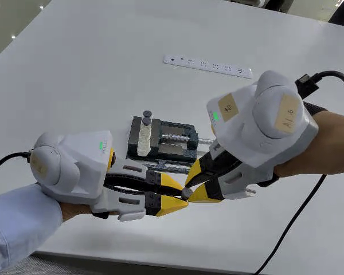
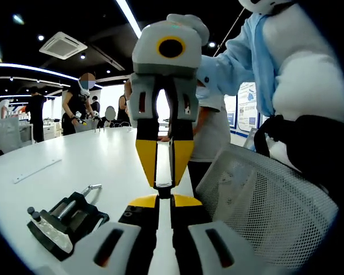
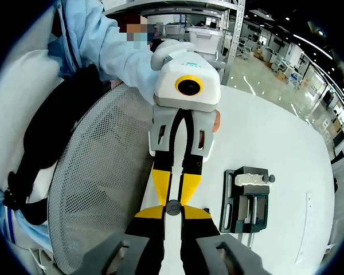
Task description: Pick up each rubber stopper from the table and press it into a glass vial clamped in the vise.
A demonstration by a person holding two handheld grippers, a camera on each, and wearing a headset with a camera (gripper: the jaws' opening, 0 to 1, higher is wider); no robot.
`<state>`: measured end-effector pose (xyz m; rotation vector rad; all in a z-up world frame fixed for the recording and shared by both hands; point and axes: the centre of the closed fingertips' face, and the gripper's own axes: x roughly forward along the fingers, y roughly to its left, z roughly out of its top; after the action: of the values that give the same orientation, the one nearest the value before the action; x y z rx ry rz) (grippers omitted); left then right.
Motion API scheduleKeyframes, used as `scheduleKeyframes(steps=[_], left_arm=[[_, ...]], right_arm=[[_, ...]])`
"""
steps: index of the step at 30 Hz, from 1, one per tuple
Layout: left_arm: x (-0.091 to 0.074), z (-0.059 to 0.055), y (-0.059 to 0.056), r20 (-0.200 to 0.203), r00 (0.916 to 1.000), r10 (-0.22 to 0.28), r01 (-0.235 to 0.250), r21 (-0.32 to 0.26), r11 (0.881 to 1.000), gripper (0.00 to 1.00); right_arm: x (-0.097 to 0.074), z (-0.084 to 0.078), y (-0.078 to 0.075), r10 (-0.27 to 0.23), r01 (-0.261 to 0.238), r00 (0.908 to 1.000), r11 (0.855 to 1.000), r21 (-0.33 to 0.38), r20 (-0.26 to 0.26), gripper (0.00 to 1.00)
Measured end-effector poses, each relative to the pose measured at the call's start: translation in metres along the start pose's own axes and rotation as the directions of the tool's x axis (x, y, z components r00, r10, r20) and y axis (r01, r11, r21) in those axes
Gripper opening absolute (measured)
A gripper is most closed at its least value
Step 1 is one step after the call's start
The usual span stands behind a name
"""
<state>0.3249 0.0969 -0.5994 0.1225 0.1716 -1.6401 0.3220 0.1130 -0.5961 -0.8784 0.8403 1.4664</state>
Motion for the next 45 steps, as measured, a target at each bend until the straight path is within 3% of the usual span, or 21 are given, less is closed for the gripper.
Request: scheduleKeyframes(steps=[7, 14, 16, 22, 29, 32, 38, 41, 45], left_arm=[[0.001, -0.002, 0.003, -0.01, 0.9998, 0.017, -0.016, 0.026, 1.0, 0.01], [-0.003, -0.007, 0.011, -0.01, 0.999, 0.043, -0.044, -0.061, 0.997, 0.03], [-0.005, -0.013, 0.012, -0.037, 0.998, 0.052, -0.054, -0.065, 0.996, 0.05], [-0.013, -0.021, 0.017, -0.06, 0.9942, 0.089, -0.094, -0.076, 0.993, 0.19], [-0.028, -0.027, 0.034, -0.09, 0.9816, 0.169, -0.175, -0.064, 0.983, 0.35], [-0.035, -0.029, 0.043, -0.089, 0.9746, 0.206, -0.213, -0.076, 0.974, 0.48], [-0.048, -0.032, 0.056, -0.09, 0.9572, 0.275, -0.283, -0.088, 0.955, 0.59], [-0.052, -0.035, 0.059, -0.091, 0.9526, 0.29, -0.299, -0.1, 0.949, 0.65], [-0.057, -0.039, 0.065, -0.099, 0.9378, 0.333, -0.343, -0.111, 0.933, 0.77]], right_arm=[[0.001, -0.001, -0.003, -0.006, 0.007, 0.9997, 1.0, 0.029, -0.024, 0.06], [0.002, -0.001, -0.011, -0.032, 0.032, 0.999, 0.999, 0.01, -0.031, 0.06], [0.001, 0.0, -0.017, -0.043, 0.044, 0.9986, 0.999, 0.012, -0.031, 0.06], [0.002, 0.001, -0.029, -0.056, 0.056, 0.9975, 0.998, 0.006, -0.042, 0.06], [0.002, 0.003, -0.05, -0.074, 0.075, 0.9955, 0.997, 0.016, -0.059, 0.06], [0.003, 0.003, -0.06, -0.083, 0.084, 0.9944, 0.996, 0.019, -0.066, 0.06], [0.007, 0.001, -0.079, -0.092, 0.094, 0.9927, 0.995, 0.031, -0.079, 0.06], [0.008, 0.002, -0.088, -0.095, 0.097, 0.9914, 0.995, 0.028, -0.091, 0.06], [0.01, 0.003, -0.099, -0.097, 0.1, 0.9902, 0.995, 0.023, -0.101, 0.06]])
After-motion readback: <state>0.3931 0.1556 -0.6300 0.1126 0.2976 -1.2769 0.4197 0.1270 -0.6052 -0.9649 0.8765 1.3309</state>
